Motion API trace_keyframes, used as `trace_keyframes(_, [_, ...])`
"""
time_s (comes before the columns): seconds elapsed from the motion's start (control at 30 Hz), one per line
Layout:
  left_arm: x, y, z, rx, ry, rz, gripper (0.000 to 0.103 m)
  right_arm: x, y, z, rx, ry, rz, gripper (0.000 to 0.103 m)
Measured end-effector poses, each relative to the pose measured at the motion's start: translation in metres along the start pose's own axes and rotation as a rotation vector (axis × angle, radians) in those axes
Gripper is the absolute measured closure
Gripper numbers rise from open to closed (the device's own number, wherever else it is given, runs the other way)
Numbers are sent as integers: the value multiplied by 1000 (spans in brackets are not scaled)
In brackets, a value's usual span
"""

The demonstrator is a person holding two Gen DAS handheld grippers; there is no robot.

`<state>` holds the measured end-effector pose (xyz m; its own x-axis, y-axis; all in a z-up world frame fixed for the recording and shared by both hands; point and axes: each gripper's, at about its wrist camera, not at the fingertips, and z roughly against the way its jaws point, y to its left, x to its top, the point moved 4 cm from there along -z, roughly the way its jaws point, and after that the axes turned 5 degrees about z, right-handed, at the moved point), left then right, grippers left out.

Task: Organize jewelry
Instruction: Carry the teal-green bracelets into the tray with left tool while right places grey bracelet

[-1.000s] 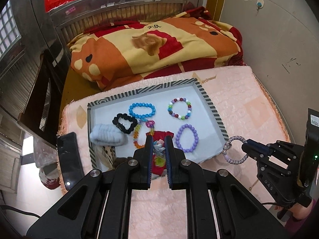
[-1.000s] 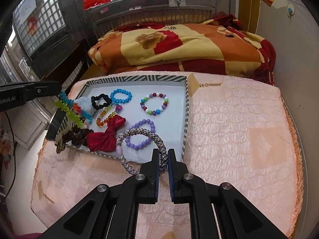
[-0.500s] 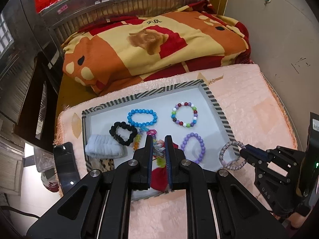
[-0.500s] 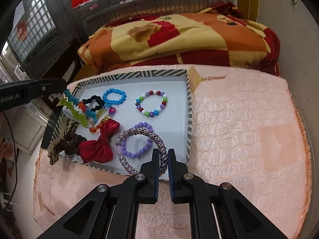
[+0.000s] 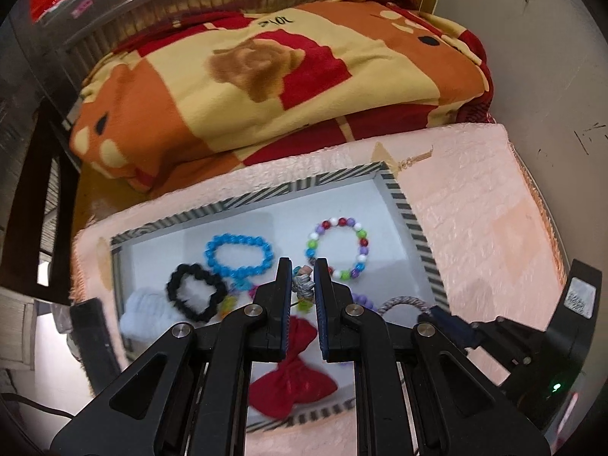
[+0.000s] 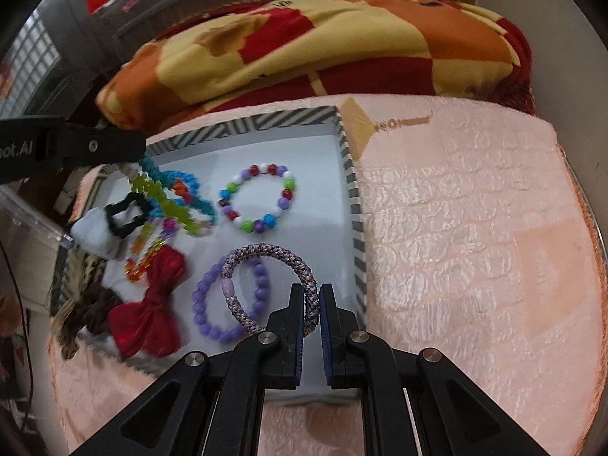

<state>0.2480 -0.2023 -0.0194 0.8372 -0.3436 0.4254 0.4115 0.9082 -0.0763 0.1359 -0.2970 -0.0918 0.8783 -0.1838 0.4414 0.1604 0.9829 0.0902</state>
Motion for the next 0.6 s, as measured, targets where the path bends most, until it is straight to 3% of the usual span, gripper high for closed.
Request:
trace_keyframes(0.1, [0, 4, -18, -23, 29, 30, 93, 3, -2, -10, -10, 8, -24, 96])
trace_keyframes(0.3, [-16, 36, -60, 18, 100, 94, 93, 9, 2, -27, -38, 20, -27, 96])
trace_keyframes(0.6, [-27, 46, -70, 25, 112, 118, 93, 14, 2, -37, -126, 25, -11, 96])
